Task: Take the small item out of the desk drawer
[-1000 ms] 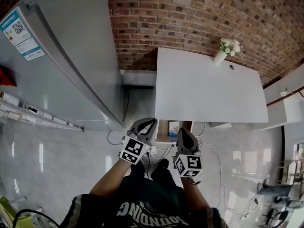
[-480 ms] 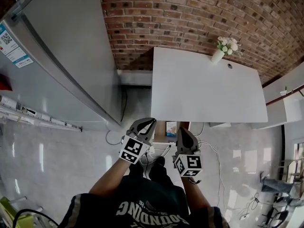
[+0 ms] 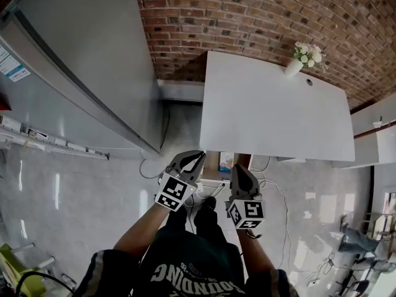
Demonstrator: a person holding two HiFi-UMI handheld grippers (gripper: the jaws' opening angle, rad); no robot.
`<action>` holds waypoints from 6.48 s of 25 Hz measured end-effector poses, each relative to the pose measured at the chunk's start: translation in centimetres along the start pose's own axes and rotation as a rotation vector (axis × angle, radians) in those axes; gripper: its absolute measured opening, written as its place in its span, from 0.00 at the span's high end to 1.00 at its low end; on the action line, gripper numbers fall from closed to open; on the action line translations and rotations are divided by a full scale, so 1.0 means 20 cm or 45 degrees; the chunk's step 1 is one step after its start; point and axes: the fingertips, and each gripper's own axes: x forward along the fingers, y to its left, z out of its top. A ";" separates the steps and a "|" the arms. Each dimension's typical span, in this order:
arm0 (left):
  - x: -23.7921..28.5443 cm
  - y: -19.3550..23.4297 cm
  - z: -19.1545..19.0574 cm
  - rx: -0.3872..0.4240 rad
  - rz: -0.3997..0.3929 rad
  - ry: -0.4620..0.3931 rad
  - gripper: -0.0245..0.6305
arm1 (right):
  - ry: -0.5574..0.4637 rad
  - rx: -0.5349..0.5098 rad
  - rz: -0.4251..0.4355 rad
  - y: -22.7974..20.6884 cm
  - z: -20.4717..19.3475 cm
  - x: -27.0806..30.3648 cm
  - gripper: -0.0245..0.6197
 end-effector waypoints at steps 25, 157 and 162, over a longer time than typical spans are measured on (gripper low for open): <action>0.10 -0.23 -0.60 -0.109 -0.018 0.241 0.93 | 0.341 0.098 0.020 -0.16 -0.76 0.04 0.92; 0.23 0.08 -0.46 -0.176 0.081 0.208 0.93 | 0.269 0.306 -0.079 -0.36 -0.60 0.48 0.39; 0.25 0.15 -0.28 -0.151 0.086 0.136 0.93 | 0.065 0.394 -0.065 -0.37 -0.23 0.49 0.39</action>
